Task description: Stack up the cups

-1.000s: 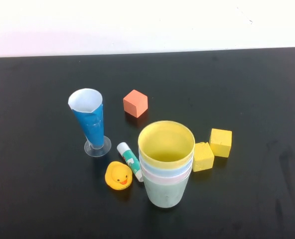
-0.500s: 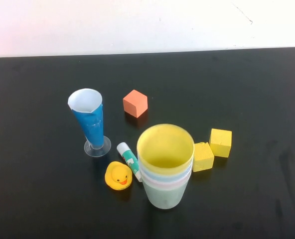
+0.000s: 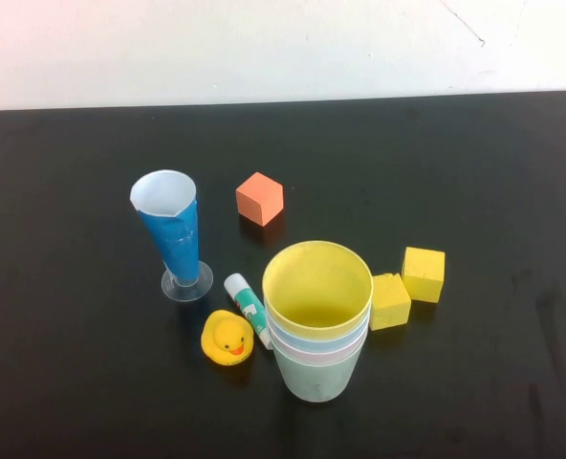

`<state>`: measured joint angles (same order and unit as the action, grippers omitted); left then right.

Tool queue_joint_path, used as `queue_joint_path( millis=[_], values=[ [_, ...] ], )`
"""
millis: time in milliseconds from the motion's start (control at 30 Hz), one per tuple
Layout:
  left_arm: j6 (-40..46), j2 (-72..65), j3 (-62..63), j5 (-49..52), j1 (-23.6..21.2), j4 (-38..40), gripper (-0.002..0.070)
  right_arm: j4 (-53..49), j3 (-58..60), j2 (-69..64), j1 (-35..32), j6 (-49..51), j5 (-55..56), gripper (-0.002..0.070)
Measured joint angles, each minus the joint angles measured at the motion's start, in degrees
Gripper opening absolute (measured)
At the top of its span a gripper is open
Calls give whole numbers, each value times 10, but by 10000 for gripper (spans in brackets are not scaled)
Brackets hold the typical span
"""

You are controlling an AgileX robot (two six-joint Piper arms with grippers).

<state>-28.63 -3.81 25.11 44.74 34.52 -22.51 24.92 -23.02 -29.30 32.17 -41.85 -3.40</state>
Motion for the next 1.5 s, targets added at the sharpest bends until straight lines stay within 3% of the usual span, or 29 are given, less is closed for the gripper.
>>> queue_joint_path(
  millis=[700,967,1133,1300,1500],
  values=[
    [3,0,0,1,0,0,1,1,124,36,-11,0,42,-1],
    [4,0,0,1,0,0,1,-35,170,165,-181,8,4,-2],
    [5,1,0,1,0,0,1,-131,214,244,-290,126,-5,-2],
    [5,1,0,1,0,0,1,-231,246,291,-347,265,-40,-2],
    [5,1,0,1,0,0,1,-252,246,300,-363,298,-136,-2]
  ],
)
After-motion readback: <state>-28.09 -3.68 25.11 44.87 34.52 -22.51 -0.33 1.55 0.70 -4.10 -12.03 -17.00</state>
